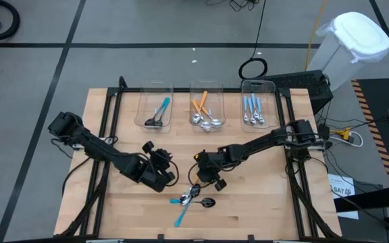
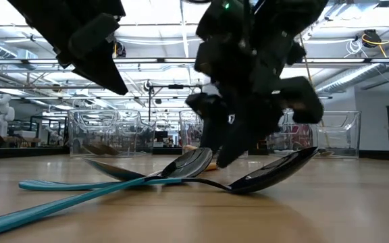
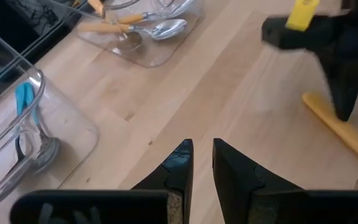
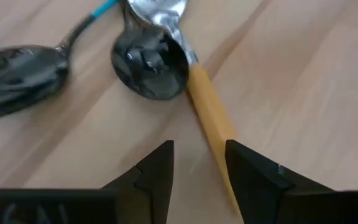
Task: Sort silverware by color (type)
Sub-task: Put the brown spoon into the middle transparent bin
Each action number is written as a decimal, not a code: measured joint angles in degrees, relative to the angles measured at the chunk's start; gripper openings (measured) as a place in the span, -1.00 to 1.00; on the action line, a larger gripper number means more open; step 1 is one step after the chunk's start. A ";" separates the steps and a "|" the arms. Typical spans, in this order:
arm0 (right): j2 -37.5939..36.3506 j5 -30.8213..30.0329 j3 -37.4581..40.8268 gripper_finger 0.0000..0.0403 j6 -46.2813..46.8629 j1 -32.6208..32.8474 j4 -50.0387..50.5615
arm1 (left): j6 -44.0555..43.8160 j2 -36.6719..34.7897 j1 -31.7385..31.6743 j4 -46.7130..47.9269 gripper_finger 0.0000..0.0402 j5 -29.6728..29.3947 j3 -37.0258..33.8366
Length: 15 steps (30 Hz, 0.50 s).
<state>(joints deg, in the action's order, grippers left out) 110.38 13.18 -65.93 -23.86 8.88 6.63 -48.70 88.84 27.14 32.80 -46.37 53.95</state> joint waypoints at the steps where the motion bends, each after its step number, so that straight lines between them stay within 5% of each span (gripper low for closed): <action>1: 0.72 0.35 -0.02 -0.30 0.01 -0.22 -1.18 | -0.11 0.00 0.00 -0.04 -0.69 0.00 0.00; 15: 0.39 0.34 -0.11 -0.30 -4.59 -0.72 -2.88 | 2.17 0.00 -0.66 0.08 -0.69 0.02 0.00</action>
<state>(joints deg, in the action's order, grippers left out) 110.78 13.52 -66.05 -28.45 8.16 3.76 -46.53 88.84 26.48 32.88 -46.35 53.95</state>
